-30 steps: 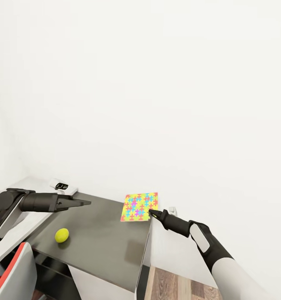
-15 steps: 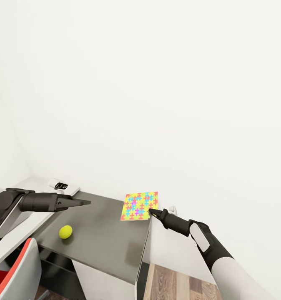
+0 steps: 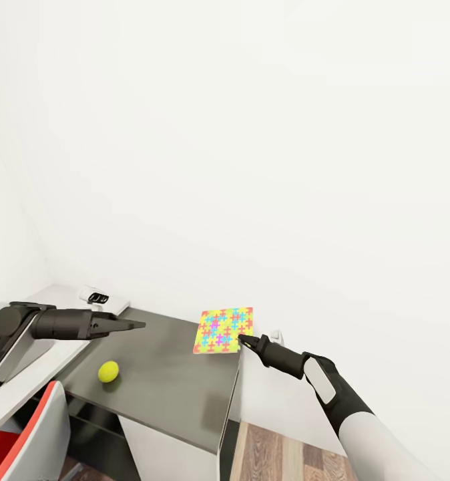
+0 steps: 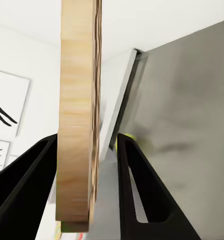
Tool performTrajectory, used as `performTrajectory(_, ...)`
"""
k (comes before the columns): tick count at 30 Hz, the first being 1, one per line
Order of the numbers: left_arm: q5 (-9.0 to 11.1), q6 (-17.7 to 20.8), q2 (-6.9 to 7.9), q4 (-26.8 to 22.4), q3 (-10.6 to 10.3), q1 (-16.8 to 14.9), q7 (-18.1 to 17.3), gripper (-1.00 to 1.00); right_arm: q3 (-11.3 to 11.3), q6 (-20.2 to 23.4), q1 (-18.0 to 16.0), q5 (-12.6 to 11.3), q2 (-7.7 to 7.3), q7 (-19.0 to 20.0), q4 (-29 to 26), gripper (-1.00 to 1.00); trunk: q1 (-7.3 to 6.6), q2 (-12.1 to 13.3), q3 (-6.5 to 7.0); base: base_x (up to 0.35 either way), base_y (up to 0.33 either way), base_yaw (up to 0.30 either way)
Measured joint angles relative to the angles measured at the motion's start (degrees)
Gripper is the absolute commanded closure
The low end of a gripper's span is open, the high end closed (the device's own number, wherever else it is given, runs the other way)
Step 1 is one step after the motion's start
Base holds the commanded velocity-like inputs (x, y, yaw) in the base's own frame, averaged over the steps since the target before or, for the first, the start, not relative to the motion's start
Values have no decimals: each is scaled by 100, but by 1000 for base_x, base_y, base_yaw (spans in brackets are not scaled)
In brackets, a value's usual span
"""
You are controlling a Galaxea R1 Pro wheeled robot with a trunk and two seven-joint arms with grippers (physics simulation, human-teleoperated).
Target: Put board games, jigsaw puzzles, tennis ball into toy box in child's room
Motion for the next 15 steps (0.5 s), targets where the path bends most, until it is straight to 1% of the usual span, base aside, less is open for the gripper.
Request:
performTrajectory(6, -12, 0, -13, 0, -2, 1, 0, -100, 0, 0, 0, 0, 0, -2, 1, 100, -132, 241, 131, 0, 0, 185)
performTrajectory(9, -17, 0, -13, 1, -2, 0, 0, -100, 0, 0, 1, 1, 0, -2, 0, 100, -198, 362, 190, 0, 0, 64)
performTrajectory(15, -24, 0, -20, 3, -4, -1, 7, -100, 0, 0, 1, 0, 0, 3, -12, 100, -330, 603, 300, 0, 0, 12)
